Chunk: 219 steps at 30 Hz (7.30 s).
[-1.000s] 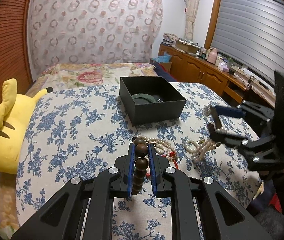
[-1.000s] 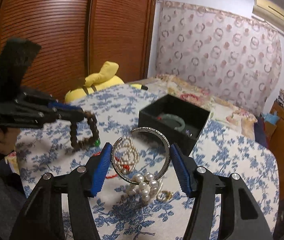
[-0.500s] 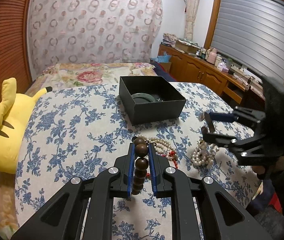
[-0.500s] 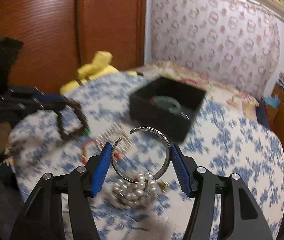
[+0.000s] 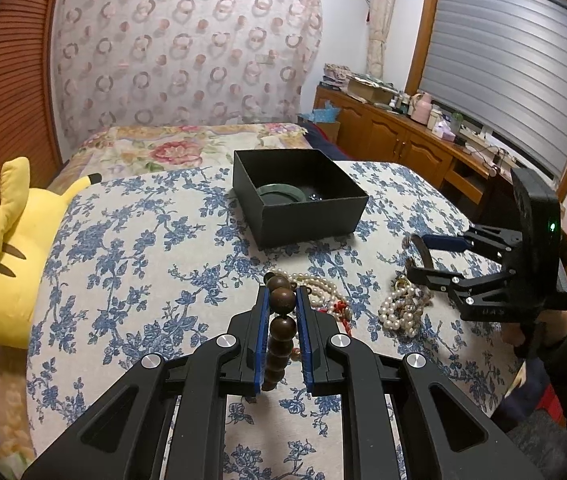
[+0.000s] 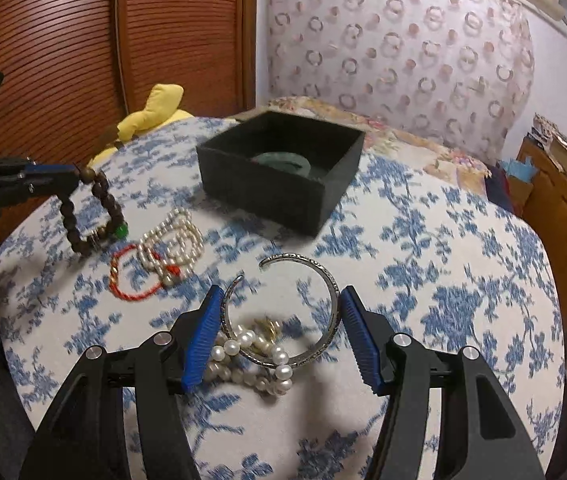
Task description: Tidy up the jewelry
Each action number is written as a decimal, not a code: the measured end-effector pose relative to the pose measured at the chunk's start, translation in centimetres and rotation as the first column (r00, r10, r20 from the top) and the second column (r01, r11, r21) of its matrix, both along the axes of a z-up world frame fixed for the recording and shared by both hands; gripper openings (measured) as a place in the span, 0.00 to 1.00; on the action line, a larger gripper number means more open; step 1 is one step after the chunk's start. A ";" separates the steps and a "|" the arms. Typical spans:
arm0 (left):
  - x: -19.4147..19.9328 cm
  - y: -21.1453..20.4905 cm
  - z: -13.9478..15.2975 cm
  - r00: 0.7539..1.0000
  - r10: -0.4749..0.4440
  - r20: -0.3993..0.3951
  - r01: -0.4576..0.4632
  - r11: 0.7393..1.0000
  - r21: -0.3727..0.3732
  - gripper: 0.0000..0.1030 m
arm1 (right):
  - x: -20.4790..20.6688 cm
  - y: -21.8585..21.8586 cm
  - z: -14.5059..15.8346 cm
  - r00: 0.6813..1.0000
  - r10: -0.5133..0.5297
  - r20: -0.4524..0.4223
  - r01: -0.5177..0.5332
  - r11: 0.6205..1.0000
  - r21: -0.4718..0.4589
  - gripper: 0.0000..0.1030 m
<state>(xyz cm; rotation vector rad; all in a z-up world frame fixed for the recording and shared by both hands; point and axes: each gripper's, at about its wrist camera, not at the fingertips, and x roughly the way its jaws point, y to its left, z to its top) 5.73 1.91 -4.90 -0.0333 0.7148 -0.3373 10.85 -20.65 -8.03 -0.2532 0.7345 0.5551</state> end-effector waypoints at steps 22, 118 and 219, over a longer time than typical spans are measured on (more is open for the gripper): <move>-0.1 0.0 -0.1 1.000 -0.006 -0.005 0.006 1.000 -0.005 0.12 | -5.1 3.7 -1.8 0.994 0.102 -0.043 -0.104 0.993 -0.048 0.37; 1.9 -2.5 7.8 0.985 -0.048 0.167 0.056 0.997 -0.045 0.12 | -2.7 -0.6 15.3 0.949 0.014 0.316 -0.020 1.000 0.015 0.08; 3.8 0.3 -4.9 0.991 0.022 -0.129 -0.009 0.994 0.106 0.04 | 2.5 -0.7 -2.1 0.996 0.003 -0.085 -0.008 0.998 -0.067 0.06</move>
